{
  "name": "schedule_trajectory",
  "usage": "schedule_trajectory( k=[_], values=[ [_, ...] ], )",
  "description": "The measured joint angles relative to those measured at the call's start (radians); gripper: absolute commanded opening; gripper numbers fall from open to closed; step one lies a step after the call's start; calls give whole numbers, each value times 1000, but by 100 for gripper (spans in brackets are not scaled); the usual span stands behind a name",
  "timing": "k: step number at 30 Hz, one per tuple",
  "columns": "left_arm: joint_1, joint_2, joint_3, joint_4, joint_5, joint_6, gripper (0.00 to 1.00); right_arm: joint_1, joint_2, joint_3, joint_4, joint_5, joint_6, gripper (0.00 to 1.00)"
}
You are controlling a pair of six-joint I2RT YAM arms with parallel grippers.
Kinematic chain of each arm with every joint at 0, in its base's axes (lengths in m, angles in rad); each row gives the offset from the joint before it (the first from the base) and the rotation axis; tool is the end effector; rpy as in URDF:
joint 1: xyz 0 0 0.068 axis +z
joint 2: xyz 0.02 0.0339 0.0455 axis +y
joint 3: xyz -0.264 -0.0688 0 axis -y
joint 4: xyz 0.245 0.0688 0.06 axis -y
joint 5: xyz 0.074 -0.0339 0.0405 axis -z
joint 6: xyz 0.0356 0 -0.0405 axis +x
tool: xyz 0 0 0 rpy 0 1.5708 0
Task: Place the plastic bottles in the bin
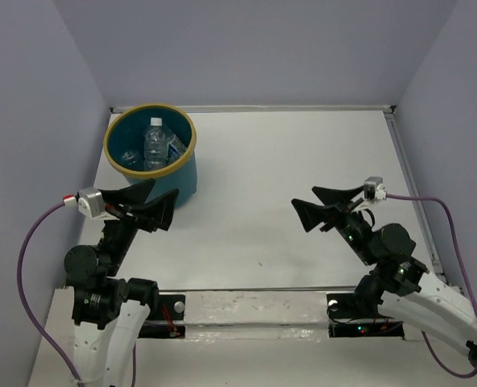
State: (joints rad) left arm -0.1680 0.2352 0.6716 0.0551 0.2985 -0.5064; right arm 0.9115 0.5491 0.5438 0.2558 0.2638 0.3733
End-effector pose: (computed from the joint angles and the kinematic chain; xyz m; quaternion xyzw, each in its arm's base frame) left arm 0.0527 -0.0195 0.3839 0.0402 0.5223 -0.3528 0.7753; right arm 0.0962 0.1090 0.3369 -0.0615 0.6136 0.4046 0.6753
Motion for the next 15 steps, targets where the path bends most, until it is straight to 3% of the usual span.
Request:
schedule_trajectory(
  k=[6,15],
  values=[
    [0,-42,-87,3,105,-94,99,0,-320,-127,-228,98,61,100],
    [0,-44,-99,5,163,-124,99,0,-373,-62,-369,148,54,100]
  ],
)
